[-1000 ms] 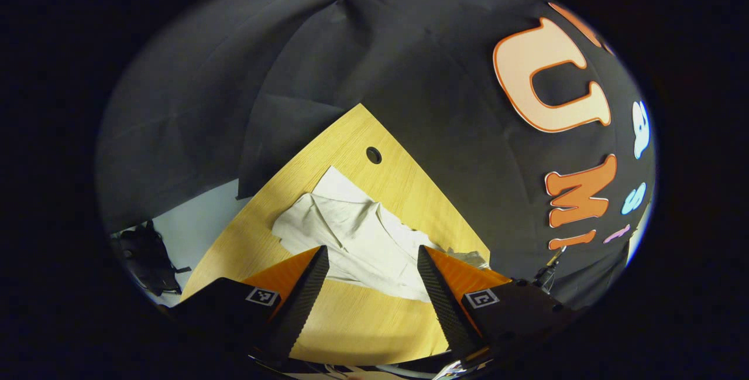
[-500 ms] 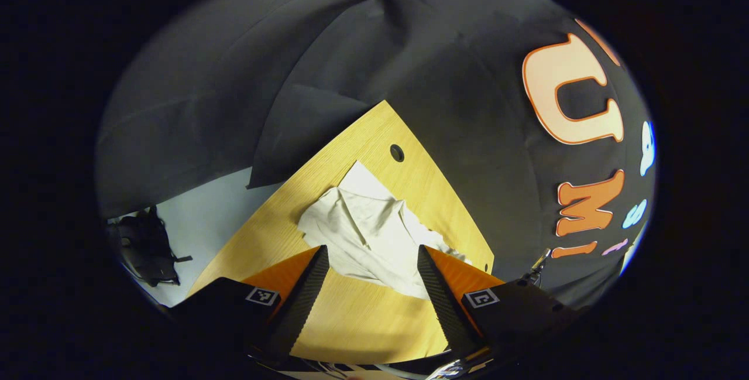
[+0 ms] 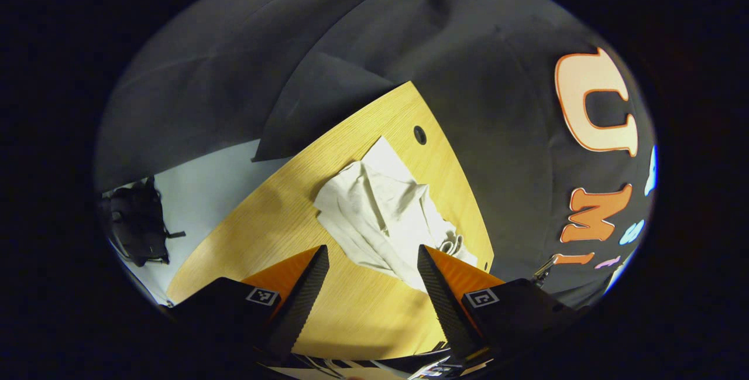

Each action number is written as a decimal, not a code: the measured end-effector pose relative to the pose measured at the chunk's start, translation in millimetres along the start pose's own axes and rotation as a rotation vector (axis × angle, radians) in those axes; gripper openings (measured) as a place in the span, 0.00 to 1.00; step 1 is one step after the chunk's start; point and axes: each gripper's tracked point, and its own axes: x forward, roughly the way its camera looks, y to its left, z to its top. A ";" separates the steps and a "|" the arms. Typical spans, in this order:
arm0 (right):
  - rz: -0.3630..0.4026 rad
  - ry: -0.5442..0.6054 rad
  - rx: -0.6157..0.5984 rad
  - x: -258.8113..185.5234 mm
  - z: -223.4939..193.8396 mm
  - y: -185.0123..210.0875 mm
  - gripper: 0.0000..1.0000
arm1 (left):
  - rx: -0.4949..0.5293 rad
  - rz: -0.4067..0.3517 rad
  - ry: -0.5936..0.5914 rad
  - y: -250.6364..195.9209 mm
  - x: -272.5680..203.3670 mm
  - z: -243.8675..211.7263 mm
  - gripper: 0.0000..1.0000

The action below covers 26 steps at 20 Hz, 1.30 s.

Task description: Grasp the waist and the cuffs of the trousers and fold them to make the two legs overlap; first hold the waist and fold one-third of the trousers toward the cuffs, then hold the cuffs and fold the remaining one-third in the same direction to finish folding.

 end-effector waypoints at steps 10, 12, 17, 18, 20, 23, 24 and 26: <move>0.000 0.020 0.087 -13.6 -7.4 -15.6 0.98 | -0.162 -0.013 0.058 -11.6 6.6 -2.0 0.99; -0.011 0.019 0.096 -15.3 -5.9 -22.4 0.99 | -0.181 -0.010 0.072 -11.1 9.1 -3.0 0.99; -0.027 0.030 0.132 -15.6 -9.8 -32.0 0.99 | -0.212 -0.001 0.108 -13.0 9.9 -6.1 0.99; -0.023 0.036 0.143 -15.2 -10.9 -32.3 0.99 | -0.210 0.004 0.111 -11.2 11.3 -6.6 0.99; -0.025 0.046 0.151 -14.3 -13.8 -35.9 0.99 | -0.204 0.016 0.114 -9.0 14.6 -7.6 0.99; -0.025 0.052 0.173 -13.5 -16.4 -40.9 0.99 | -0.192 0.002 0.120 -11.5 15.9 -8.5 0.99; -0.016 0.053 0.187 -13.5 -17.0 -41.4 1.00 | -0.186 -0.005 0.119 -11.9 17.8 -8.5 0.99; 0.000 0.055 0.218 -15.5 -19.1 -41.7 0.99 | -0.183 -0.003 0.112 -10.6 23.1 -6.7 0.96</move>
